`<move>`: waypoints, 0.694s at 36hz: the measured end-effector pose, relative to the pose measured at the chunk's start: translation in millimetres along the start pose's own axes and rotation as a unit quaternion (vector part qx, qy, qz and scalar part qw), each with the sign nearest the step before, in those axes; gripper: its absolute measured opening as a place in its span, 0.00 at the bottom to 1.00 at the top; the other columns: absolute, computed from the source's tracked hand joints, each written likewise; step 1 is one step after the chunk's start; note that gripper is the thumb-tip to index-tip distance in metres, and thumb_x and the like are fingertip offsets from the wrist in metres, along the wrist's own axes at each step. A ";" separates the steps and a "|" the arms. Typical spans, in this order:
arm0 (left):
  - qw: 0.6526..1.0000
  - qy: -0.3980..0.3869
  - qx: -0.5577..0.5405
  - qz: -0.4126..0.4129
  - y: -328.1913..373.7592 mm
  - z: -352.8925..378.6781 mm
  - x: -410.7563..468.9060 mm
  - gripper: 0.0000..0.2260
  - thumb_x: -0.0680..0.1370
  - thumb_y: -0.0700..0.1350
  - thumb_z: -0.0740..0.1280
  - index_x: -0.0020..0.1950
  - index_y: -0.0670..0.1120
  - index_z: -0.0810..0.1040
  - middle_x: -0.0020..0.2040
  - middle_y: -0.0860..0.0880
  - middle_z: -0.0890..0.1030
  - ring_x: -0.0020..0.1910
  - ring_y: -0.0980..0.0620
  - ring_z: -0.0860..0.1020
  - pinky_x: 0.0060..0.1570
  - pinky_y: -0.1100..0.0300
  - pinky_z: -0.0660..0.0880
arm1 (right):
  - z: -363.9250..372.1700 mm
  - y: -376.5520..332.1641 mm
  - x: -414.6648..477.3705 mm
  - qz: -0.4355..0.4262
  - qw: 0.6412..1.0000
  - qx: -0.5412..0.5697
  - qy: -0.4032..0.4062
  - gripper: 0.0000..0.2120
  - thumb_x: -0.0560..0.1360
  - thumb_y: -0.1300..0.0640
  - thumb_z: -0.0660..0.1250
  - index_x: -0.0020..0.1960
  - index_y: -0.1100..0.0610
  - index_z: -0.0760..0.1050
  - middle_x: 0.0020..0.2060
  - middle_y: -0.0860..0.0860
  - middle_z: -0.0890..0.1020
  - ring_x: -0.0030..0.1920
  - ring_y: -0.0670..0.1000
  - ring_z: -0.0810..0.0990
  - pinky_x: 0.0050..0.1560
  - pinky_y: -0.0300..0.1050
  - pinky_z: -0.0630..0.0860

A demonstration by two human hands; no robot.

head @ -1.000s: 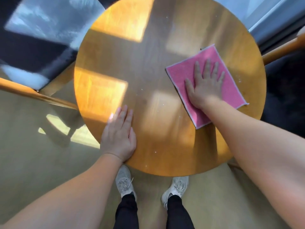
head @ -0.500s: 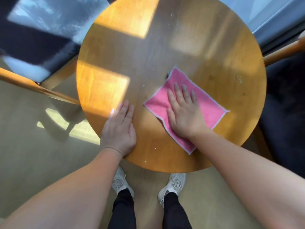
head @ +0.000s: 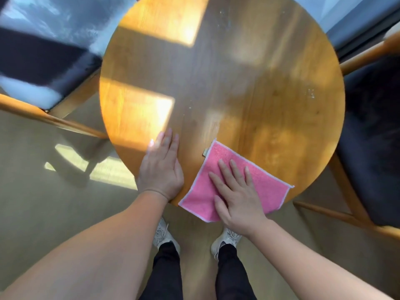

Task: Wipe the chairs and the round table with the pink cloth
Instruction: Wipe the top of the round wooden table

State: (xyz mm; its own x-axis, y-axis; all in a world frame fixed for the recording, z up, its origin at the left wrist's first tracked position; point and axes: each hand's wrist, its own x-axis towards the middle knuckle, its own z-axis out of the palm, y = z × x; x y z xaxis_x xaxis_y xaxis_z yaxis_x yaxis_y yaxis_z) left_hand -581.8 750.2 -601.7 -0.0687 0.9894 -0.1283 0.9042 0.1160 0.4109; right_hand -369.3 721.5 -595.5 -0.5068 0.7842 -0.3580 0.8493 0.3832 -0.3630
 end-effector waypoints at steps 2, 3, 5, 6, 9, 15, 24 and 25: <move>1.000 0.002 -0.003 0.001 0.8 0.0 -0.3 0.24 0.71 0.39 0.59 0.68 0.37 0.71 0.70 0.39 0.69 0.70 0.39 0.66 0.69 0.46 0.58 | 2.9 -5.3 9.5 0.045 0.999 -0.004 0.003 0.27 0.80 0.43 0.48 0.77 0.49 0.51 0.78 0.49 0.49 0.78 0.56 0.44 0.75 0.57 0.37; 1.000 0.003 -0.005 0.001 1.6 -0.4 -0.7 0.24 0.71 0.39 0.58 0.68 0.37 0.72 0.70 0.39 0.69 0.70 0.39 0.66 0.69 0.47 0.58 | 4.1 -6.7 14.8 0.067 0.998 -0.013 0.003 0.27 0.81 0.42 0.46 0.77 0.48 0.47 0.78 0.48 0.46 0.78 0.55 0.40 0.75 0.57 0.34; 1.000 0.003 -0.006 0.003 2.0 -1.5 0.1 0.25 0.72 0.41 0.55 0.67 0.36 0.72 0.69 0.38 0.70 0.69 0.38 0.67 0.69 0.47 0.57 | 3.4 -5.6 27.6 0.096 0.995 -0.020 0.011 0.29 0.81 0.40 0.44 0.78 0.47 0.44 0.78 0.48 0.43 0.77 0.53 0.36 0.75 0.58 0.33; 1.000 0.002 -0.006 0.005 2.3 -2.0 0.4 0.25 0.72 0.42 0.54 0.67 0.36 0.73 0.69 0.38 0.70 0.69 0.37 0.68 0.69 0.47 0.58 | 0.7 -2.3 33.5 0.101 0.994 -0.021 0.019 0.30 0.80 0.40 0.45 0.78 0.49 0.45 0.78 0.49 0.44 0.77 0.53 0.37 0.75 0.59 0.34; 1.000 0.004 -0.005 0.012 1.5 -2.3 1.1 0.25 0.72 0.42 0.54 0.66 0.36 0.73 0.68 0.38 0.71 0.68 0.37 0.68 0.68 0.45 0.60 | -15.2 14.6 56.1 0.078 0.995 -0.048 0.028 0.31 0.80 0.42 0.48 0.79 0.54 0.53 0.78 0.52 0.50 0.78 0.56 0.44 0.75 0.63 0.42; 1.000 0.010 -0.002 0.009 0.8 -1.4 0.7 0.24 0.71 0.39 0.57 0.67 0.37 0.73 0.69 0.40 0.71 0.69 0.38 0.68 0.70 0.47 0.58 | -73.4 50.9 139.9 0.005 0.995 -0.102 -0.004 0.33 0.75 0.44 0.48 0.79 0.54 0.55 0.78 0.55 0.56 0.78 0.61 0.52 0.74 0.63 0.43; 1.000 0.003 -0.001 0.012 -1.2 -0.3 0.6 0.25 0.72 0.41 0.54 0.68 0.38 0.71 0.70 0.40 0.69 0.70 0.39 0.65 0.71 0.45 0.58 | -110.4 41.1 204.9 0.036 0.990 -0.080 0.110 0.29 0.79 0.45 0.50 0.78 0.54 0.58 0.78 0.57 0.55 0.78 0.60 0.51 0.75 0.60 0.44; 1.000 0.005 0.000 0.011 -0.8 -0.5 0.5 0.25 0.72 0.41 0.54 0.68 0.38 0.71 0.70 0.40 0.69 0.70 0.39 0.65 0.71 0.46 0.58 | -101.8 34.0 201.1 0.101 0.982 -0.068 0.142 0.28 0.81 0.45 0.49 0.78 0.53 0.58 0.78 0.59 0.54 0.77 0.62 0.51 0.75 0.60 0.46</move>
State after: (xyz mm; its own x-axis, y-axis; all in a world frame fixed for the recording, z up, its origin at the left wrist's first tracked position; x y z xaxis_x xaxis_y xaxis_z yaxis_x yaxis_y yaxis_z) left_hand -582.8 750.7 -601.6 -0.0526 0.9925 -0.1103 0.9057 0.0939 0.4134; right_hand -427.3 941.9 -592.2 -0.2800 0.9482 -0.1501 0.9503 0.2516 -0.1832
